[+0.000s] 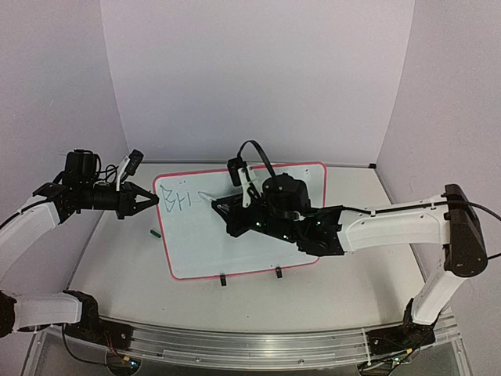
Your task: Write a sentence on the whiteboard
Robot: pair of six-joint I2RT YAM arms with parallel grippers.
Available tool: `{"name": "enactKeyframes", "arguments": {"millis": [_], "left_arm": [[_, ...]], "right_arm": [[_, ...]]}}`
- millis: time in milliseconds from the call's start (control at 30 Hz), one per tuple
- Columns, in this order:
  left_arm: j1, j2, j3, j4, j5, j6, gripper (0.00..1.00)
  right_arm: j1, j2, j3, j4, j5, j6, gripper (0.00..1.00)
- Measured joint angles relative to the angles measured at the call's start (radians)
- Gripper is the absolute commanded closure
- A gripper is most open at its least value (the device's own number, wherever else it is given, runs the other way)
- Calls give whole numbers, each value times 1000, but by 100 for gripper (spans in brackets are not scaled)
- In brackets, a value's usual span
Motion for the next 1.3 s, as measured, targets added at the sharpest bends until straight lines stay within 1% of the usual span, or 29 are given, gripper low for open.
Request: {"name": "enactKeyframes", "arguments": {"millis": [500,933,1300], "left_arm": [[0,0,0,0,0,0,100],[0,0,0,0,-1,-1,100],[0,0,0,0,-1,-1,100]], "right_arm": [[-2,36,49,-13,-14,0,100],[-1,37,28,-48,-34,5,100],[-1,19,28,-56,-14,-11,100]]}}
